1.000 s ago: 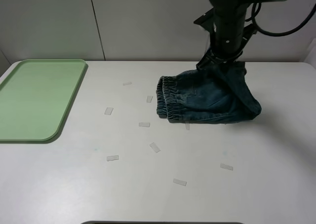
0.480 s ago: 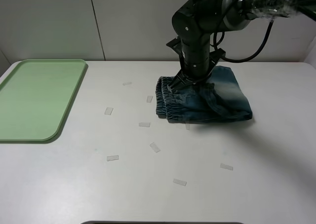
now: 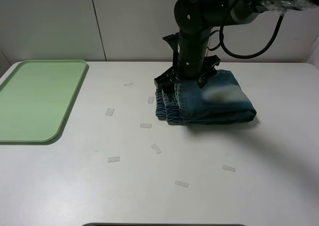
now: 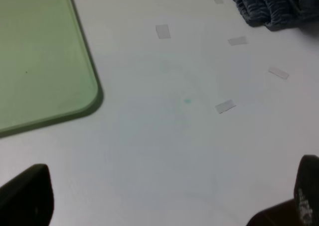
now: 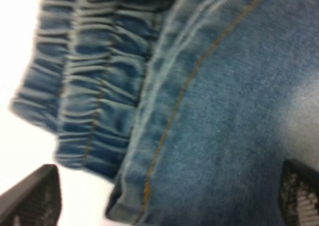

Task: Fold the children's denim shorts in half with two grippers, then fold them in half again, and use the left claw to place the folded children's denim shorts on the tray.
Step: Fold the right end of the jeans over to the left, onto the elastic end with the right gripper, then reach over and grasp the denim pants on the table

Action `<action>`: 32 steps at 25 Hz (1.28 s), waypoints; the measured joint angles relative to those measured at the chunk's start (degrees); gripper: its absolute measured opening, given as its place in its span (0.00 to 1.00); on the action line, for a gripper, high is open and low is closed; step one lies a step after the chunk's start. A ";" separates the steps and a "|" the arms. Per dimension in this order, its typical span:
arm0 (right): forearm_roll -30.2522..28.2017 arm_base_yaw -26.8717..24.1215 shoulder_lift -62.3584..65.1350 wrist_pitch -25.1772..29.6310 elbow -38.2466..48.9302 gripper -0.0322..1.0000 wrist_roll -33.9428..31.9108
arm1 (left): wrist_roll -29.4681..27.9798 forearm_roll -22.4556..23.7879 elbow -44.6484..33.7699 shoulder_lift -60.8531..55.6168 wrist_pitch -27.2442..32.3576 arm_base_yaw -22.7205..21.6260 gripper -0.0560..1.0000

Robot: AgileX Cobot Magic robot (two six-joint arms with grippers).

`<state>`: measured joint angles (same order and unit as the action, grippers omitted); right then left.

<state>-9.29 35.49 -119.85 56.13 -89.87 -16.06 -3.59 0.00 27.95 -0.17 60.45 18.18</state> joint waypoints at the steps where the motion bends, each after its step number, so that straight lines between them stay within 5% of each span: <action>1: 0.29 0.00 0.34 -0.06 0.00 0.69 0.00 | 0.00 0.00 0.00 0.00 0.00 0.00 0.96; 22: 0.07 0.00 18.44 13.24 0.83 0.70 5.07 | 0.00 0.00 0.00 0.00 0.00 0.00 0.96; 32: 0.49 0.00 35.47 13.60 16.80 0.70 5.57 | 0.00 0.00 0.00 0.00 0.00 0.00 0.96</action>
<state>-8.80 35.49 -84.38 69.73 -73.06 -10.49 -3.59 0.00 27.95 -0.17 60.45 18.18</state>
